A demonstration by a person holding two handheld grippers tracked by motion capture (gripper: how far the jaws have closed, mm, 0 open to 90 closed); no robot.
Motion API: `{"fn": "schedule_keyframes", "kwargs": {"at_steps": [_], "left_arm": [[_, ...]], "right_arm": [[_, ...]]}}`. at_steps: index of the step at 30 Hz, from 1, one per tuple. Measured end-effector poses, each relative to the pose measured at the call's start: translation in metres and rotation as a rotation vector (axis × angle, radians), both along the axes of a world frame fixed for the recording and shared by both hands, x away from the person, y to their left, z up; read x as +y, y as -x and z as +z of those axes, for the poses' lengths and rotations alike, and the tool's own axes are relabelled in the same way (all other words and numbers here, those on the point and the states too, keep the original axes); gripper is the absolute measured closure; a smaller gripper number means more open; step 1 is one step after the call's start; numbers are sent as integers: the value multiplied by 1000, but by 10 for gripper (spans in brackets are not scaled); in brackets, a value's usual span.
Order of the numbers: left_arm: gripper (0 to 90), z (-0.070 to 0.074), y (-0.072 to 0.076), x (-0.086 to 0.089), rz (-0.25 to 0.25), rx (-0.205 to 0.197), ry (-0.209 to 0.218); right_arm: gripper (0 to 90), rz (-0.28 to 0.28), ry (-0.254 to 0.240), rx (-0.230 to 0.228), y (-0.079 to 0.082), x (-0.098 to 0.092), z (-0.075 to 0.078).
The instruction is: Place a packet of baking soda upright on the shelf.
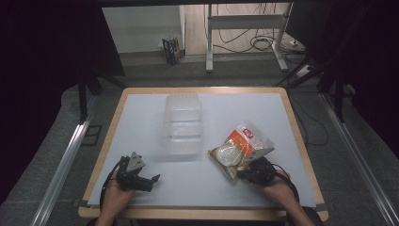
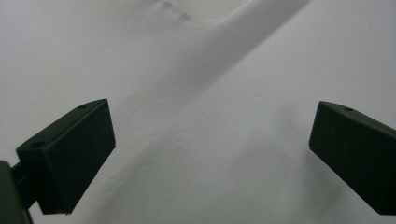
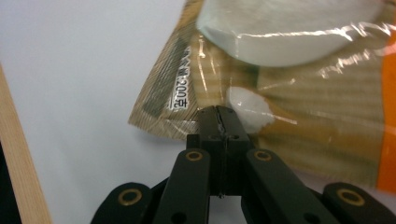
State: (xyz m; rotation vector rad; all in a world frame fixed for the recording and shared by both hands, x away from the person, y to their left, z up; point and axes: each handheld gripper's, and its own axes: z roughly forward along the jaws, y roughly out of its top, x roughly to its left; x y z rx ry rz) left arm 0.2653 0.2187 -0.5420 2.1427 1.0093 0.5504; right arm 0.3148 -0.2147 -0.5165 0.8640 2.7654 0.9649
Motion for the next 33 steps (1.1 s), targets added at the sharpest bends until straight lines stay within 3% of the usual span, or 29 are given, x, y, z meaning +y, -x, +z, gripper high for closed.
{"fn": "schedule_keyframes", "kwargs": {"at_steps": [5, 11, 18, 26, 33], "left_arm": [[3, 0, 0, 0, -3, 1, -5], [2, 0, 0, 1, -2, 0, -1], [3, 0, 0, 1, -4, 5, -6], [2, 0, 0, 0, -6, 7, -10], [2, -1, 0, 0, -14, 13, -29]], "right_arm": [[888, 24, 13, -20, 2, 9, 0], [886, 39, 25, 2, -1, 9, 2], [812, 51, 42, -21, 3, 9, 6], [764, 43, 20, -43, 5, 7, 14], [666, 27, -23, -58, 2, 2, 22]]}}
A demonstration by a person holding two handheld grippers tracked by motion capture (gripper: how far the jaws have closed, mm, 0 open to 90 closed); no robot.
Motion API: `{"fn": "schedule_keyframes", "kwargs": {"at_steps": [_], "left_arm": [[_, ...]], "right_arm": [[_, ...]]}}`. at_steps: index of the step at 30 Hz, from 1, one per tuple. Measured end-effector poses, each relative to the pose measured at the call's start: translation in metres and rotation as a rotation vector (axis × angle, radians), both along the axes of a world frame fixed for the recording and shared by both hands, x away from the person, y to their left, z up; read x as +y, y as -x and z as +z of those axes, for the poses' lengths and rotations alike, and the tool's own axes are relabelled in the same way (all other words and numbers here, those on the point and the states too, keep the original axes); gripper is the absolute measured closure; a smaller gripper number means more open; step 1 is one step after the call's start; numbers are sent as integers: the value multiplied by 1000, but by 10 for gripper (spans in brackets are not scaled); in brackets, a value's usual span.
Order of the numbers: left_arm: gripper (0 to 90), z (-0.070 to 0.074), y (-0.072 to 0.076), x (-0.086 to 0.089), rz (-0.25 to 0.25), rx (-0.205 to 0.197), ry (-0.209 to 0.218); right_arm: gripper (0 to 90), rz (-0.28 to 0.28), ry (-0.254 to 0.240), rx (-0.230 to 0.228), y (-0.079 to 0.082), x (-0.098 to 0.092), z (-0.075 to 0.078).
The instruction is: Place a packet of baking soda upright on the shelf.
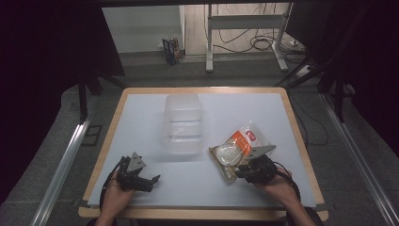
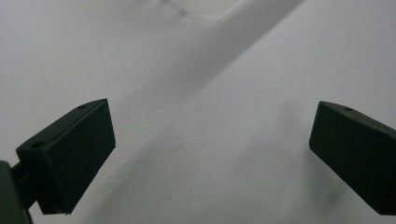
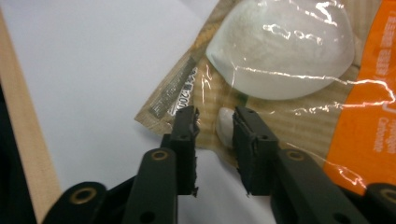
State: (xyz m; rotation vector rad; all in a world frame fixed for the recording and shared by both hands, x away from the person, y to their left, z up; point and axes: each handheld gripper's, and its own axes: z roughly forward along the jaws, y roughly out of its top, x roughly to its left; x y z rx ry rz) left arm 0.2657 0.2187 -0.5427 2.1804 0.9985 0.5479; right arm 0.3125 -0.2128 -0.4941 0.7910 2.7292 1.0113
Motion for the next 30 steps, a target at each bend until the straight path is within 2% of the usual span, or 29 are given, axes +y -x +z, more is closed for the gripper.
{"fn": "schedule_keyframes", "kwargs": {"at_steps": [9, 17, 24, 27, 30], "left_arm": [[3, 2, 2, -2, -9, -33, -4], [3, 2, 3, -3, -8, -27, -12], [3, 2, 5, -8, -24, -44, -49], [3, 3, 6, -9, -29, -44, -52], [3, 3, 6, -9, -32, -45, -51]], "right_arm": [[557, -41, -24, -66, -6, -9, 12], [459, -85, -59, -116, -11, -21, 24], [396, -137, -85, -128, -14, -32, 35], [377, -156, -92, -119, -18, -37, 41], [359, -179, -78, -116, -20, -40, 44]]}}
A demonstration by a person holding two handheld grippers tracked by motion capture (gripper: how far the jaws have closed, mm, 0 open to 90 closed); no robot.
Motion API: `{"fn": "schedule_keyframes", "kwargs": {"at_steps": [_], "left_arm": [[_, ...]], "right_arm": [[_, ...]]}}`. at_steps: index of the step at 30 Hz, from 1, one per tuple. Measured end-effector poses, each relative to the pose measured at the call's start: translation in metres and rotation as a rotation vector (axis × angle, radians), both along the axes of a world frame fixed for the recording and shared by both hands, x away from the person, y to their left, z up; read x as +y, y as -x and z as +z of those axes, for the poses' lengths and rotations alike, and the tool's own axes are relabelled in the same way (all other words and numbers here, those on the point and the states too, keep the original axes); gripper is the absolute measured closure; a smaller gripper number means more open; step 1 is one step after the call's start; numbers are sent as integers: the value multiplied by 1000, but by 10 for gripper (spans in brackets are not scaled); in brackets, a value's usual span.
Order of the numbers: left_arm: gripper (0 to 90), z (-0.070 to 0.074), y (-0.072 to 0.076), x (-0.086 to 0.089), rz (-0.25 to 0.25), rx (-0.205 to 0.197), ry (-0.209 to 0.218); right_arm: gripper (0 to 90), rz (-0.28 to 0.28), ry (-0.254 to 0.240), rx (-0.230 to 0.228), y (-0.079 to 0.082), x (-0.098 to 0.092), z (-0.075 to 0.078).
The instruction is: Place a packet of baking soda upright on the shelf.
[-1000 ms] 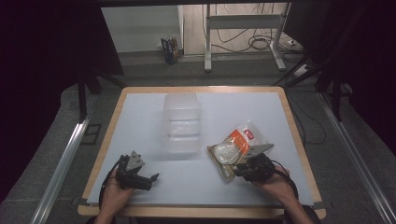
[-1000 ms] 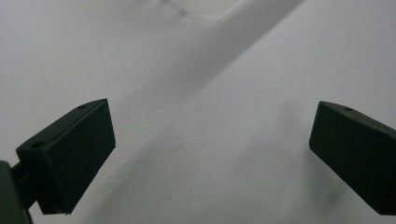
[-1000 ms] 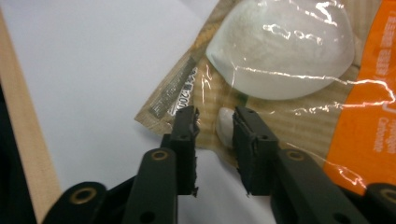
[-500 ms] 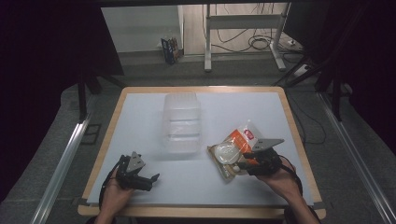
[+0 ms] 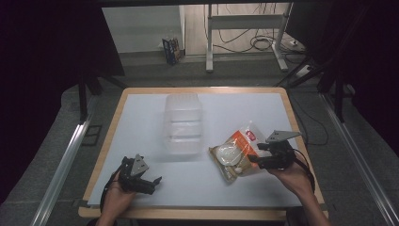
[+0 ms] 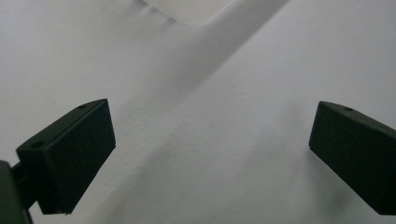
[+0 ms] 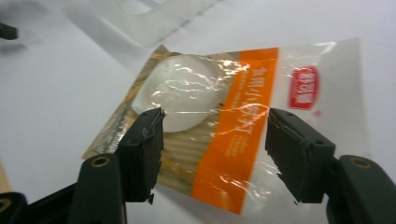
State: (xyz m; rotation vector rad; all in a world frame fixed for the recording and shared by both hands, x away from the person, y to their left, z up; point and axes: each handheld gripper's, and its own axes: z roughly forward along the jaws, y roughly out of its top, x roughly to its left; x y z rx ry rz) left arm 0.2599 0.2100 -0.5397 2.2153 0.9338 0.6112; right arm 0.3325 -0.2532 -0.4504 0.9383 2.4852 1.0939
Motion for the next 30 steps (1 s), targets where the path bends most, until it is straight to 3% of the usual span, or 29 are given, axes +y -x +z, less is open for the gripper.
{"fn": "schedule_keyframes", "kwargs": {"at_steps": [8, 11, 15, 30], "left_arm": [[4, 1, 0, 0, 6, 8, 20], [4, 1, 0, 0, 5, 10, 19], [4, 1, 0, 1, 4, 14, 15], [4, -1, 0, 0, 1, 23, 10]], "right_arm": [[331, -63, 8, -20, -8, -11, 8], [311, -103, 33, -26, -16, -15, 11], [304, -131, 5, -1, -28, -19, 7], [318, -98, -29, 92, -61, -12, -22]]}}
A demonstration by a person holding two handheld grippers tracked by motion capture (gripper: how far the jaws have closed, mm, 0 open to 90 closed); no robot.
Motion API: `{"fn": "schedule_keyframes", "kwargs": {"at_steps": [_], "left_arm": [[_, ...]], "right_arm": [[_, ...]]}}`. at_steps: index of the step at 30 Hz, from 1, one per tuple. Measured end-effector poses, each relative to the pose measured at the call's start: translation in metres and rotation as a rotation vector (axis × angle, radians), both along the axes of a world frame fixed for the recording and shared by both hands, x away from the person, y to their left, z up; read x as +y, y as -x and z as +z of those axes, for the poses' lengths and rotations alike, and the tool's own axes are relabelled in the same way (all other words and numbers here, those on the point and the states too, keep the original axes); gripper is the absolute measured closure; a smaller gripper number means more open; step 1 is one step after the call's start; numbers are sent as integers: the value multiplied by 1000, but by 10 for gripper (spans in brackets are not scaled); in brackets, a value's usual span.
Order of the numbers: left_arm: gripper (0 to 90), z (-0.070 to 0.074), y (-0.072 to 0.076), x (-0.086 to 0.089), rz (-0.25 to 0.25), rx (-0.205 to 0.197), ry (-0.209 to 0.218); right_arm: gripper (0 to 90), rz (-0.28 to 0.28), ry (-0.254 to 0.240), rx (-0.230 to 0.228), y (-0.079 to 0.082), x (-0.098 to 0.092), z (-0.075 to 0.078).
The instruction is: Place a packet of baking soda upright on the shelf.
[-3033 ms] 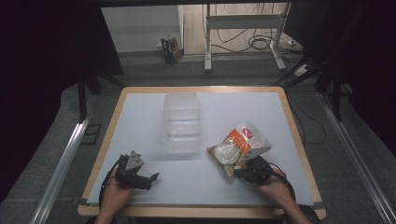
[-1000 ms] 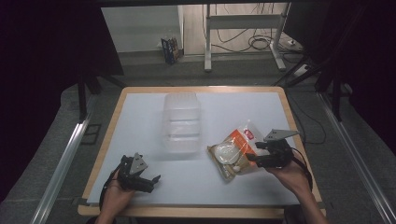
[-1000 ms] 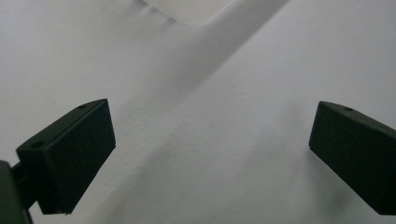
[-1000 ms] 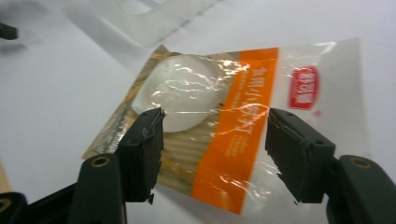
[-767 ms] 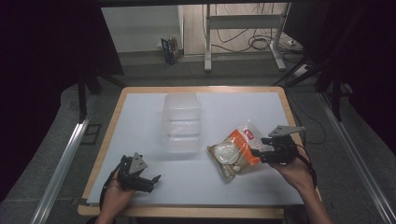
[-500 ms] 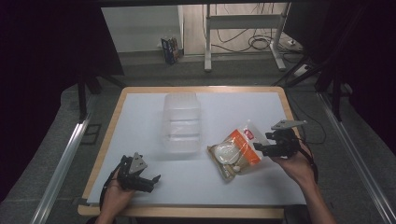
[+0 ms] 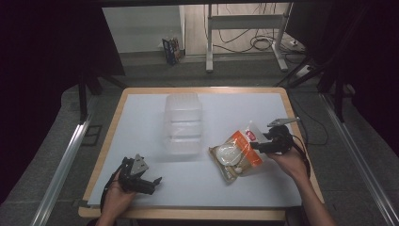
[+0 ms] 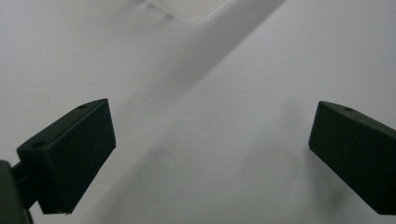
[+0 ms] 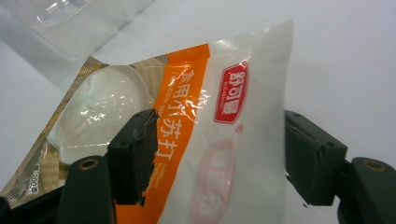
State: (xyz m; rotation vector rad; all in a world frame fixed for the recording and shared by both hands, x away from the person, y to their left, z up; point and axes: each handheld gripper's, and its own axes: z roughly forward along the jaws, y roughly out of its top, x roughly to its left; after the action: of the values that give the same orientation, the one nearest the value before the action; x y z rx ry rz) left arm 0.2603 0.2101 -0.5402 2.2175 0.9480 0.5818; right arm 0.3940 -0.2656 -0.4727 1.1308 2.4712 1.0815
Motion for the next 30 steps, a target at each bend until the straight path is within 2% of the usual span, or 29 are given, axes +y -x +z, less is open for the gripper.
{"fn": "schedule_keyframes", "kwargs": {"at_steps": [5, 7, 10, 15, 16, 17, 20, 21, 22, 23, 25, 28, 30], "left_arm": [[4, -1, 0, -1, -5, 4, -4], [4, -1, 0, -1, -7, 3, -6], [4, -1, 0, -1, -9, 4, -7], [4, -1, 0, -2, -11, 1, -11], [4, -1, 0, -2, -11, 1, -11], [4, 0, 0, -2, -13, 0, -17], [4, 0, 1, -2, -13, -2, -17], [4, 0, 1, -2, -13, -2, -17], [4, 0, 1, -2, -12, -3, -17], [5, 0, 1, -2, -11, -5, -13], [4, 0, 1, -2, -12, -6, -14], [5, 0, 1, -2, -15, -8, -17], [5, 0, 1, -3, -14, -9, -19]], "right_arm": [[364, 33, -37, 55, -6, 7, -9], [385, 43, -35, 65, -7, 9, -12], [443, 40, -24, 80, -7, 13, -13], [534, 54, -59, 118, -5, 16, -14], [534, 54, -59, 118, -5, 16, -14], [588, 57, -33, 106, -4, 19, -15], [696, 47, -30, 101, -4, 17, -14], [696, 47, -30, 101, -4, 17, -14], [748, 42, -26, 103, -4, 16, -14], [868, 37, -26, 107, -4, 15, -14], [883, 52, -44, 114, -4, 13, -13], [884, 66, -33, 104, -3, 14, -11], [885, 82, -46, 90, -1, 15, -5]]}}
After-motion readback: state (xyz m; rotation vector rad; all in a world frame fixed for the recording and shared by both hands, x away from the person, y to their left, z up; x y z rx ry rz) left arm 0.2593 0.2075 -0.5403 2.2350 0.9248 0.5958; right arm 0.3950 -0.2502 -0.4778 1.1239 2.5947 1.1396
